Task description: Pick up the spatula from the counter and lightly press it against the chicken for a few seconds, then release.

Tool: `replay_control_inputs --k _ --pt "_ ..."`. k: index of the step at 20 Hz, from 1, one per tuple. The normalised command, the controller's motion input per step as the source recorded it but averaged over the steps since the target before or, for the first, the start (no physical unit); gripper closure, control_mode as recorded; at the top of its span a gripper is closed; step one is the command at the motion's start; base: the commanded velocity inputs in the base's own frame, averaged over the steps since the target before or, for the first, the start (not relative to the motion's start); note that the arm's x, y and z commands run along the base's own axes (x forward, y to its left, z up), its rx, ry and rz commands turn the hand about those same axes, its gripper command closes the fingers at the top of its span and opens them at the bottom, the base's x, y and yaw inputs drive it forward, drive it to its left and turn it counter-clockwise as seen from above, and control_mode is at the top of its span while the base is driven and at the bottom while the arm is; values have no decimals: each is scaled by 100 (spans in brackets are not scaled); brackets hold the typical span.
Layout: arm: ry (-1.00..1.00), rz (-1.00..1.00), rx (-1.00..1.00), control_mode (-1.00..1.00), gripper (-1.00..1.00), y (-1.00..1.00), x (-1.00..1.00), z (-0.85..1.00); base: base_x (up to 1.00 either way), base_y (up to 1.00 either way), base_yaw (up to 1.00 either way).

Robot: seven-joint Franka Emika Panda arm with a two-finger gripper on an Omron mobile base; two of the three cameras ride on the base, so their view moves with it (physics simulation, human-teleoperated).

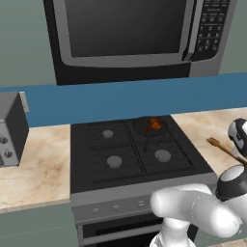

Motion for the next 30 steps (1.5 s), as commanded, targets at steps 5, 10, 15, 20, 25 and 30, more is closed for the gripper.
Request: replay_control_inputs --k 5,10,15,20,25,30 --pt "0 4 0 -100 -100 -9 15 -16 0 0 0" --pt "2 4 1 -100 -100 -8 16 -14 0 0 0" --pt "6 2 2 -100 -100 -10 16 -14 0 0 0" --pt "7 3 3 -100 -100 -15 16 -16 0 0 0" --pt "5 4 4 -100 -100 -19 16 -15 0 0 0" --pt "2 5 5 -100 -100 -18 11 -16 0 0 0"
